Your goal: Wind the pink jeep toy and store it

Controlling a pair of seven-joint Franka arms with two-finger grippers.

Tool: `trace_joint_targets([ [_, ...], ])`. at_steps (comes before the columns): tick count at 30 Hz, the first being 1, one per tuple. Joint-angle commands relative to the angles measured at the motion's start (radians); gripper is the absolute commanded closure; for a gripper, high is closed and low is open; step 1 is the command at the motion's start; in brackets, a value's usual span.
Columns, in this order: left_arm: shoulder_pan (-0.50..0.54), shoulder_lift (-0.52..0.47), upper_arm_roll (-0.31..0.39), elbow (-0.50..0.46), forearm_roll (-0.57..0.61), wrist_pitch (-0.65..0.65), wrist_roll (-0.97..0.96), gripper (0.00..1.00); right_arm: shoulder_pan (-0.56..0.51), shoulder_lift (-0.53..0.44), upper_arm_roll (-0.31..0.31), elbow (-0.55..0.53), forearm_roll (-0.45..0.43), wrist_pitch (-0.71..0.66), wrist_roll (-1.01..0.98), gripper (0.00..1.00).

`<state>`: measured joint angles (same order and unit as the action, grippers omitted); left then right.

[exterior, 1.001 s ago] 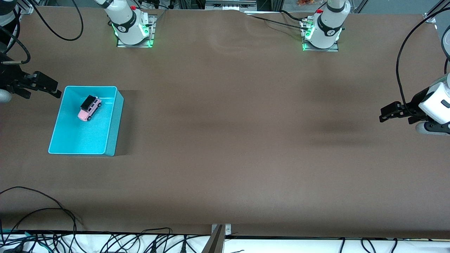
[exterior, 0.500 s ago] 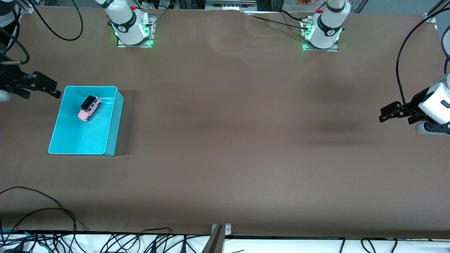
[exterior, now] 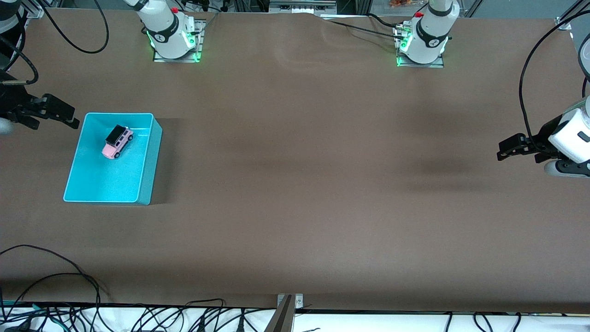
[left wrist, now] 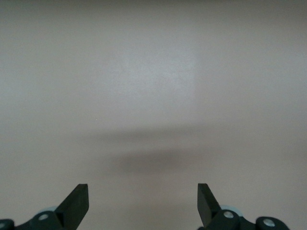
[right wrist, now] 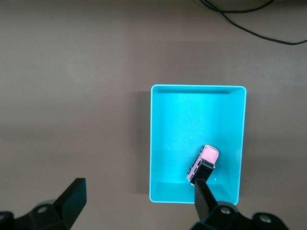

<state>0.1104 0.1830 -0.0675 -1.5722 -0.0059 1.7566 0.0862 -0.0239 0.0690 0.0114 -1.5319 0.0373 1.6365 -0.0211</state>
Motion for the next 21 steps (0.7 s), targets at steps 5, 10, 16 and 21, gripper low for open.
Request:
trace_joint_targets([
  [5,-0.003,-0.002,0.003,-0.002,-0.017,-0.005,0.020,0.00,-0.004,-0.001,-0.004,0.019,-0.005,-0.041,-0.005,0.00],
  [10,-0.003,-0.002,0.003,-0.002,-0.017,-0.005,0.020,0.00,-0.004,-0.001,-0.002,0.019,-0.005,-0.046,-0.005,0.00],
  [16,-0.003,-0.001,0.003,-0.002,-0.016,-0.005,0.020,0.00,-0.004,-0.001,-0.001,0.019,-0.004,-0.046,-0.005,0.00],
  [21,-0.003,-0.001,0.003,-0.002,-0.016,-0.005,0.020,0.00,-0.004,-0.001,0.001,0.019,-0.005,-0.046,-0.005,0.00],
])
